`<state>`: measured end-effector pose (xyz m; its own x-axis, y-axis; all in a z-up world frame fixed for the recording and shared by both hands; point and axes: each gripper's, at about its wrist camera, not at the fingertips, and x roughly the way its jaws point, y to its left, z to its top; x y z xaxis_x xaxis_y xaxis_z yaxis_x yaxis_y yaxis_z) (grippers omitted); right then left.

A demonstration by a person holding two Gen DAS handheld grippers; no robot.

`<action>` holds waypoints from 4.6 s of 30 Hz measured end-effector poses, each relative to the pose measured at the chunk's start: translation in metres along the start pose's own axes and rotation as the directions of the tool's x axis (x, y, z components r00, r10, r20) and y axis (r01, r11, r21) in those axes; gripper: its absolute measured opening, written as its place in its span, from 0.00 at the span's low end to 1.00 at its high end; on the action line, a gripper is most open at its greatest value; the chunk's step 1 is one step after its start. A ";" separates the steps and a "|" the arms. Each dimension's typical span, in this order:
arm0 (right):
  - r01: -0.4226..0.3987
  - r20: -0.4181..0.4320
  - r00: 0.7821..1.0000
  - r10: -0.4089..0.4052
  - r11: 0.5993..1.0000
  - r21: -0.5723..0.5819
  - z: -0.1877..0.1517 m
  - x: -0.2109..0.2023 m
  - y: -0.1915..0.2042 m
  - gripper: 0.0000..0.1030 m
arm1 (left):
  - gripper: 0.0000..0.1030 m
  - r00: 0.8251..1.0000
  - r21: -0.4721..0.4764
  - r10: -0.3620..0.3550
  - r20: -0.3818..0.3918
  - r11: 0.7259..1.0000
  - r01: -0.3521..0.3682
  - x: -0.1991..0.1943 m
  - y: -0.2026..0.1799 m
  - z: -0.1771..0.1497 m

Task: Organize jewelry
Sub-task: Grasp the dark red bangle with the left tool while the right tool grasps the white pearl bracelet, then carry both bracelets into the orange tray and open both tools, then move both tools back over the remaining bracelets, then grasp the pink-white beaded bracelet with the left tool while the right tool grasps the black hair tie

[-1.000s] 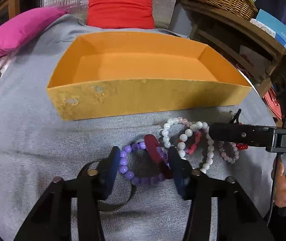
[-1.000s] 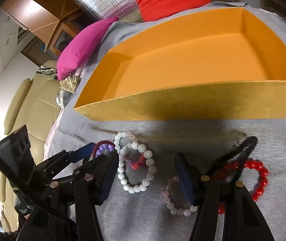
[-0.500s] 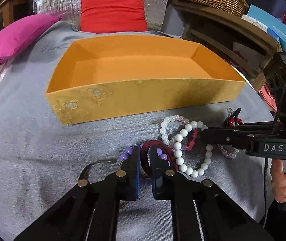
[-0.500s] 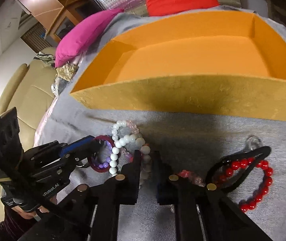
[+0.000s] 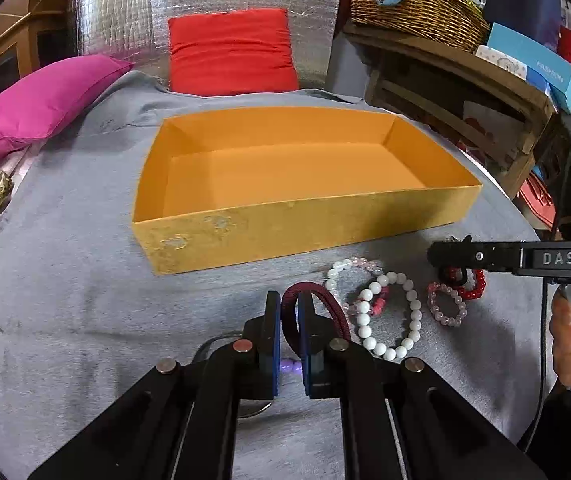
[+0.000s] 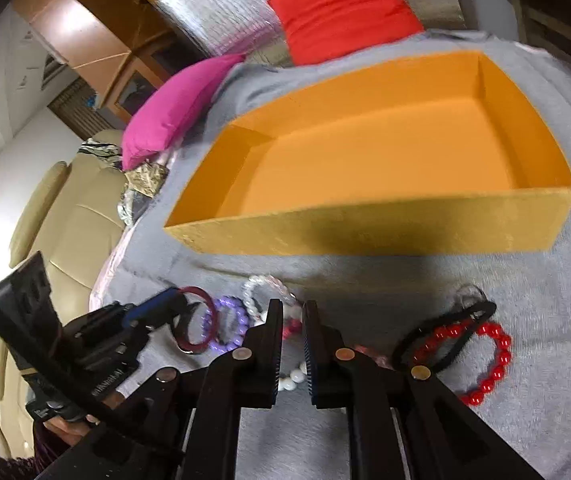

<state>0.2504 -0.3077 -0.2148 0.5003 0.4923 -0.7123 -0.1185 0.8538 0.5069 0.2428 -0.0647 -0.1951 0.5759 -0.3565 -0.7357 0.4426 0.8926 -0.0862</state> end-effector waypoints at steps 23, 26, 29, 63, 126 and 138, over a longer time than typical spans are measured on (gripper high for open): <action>0.118 0.060 0.993 -0.106 0.965 -0.236 -0.014 0.009 0.037 0.10 | 0.08 0.997 -0.032 -0.055 0.053 0.998 0.056 -0.015 0.018 0.002; 0.089 0.120 0.991 -0.063 0.971 -0.223 -0.011 -0.012 0.041 0.10 | 0.08 0.994 -0.035 -0.081 0.071 0.996 0.083 -0.016 0.020 0.004; 0.052 0.155 0.988 -0.022 0.981 -0.189 -0.008 -0.026 0.039 0.10 | 0.08 0.989 -0.029 -0.129 0.074 0.991 0.132 -0.016 0.021 0.005; 0.100 0.337 0.919 -0.203 0.949 0.298 0.064 -0.026 -0.041 0.12 | 0.08 0.994 -0.259 0.097 -0.053 0.960 -0.108 0.072 0.058 0.074; 0.238 0.015 0.965 -0.262 0.899 0.368 0.012 -0.018 -0.078 0.20 | 0.44 0.972 -0.127 -0.231 -0.042 0.966 0.224 0.039 -0.010 0.028; 0.226 0.082 0.959 -0.270 0.909 0.349 0.015 -0.031 -0.069 0.19 | 0.16 0.962 -0.047 -0.254 -0.101 0.967 0.250 0.057 -0.035 0.025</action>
<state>0.2555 -0.3845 -0.2206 0.5820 0.2283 -0.7805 0.3048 0.8286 0.4696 0.2773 -0.1237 -0.2174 0.3722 -0.5415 -0.7538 0.5400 0.7869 -0.2986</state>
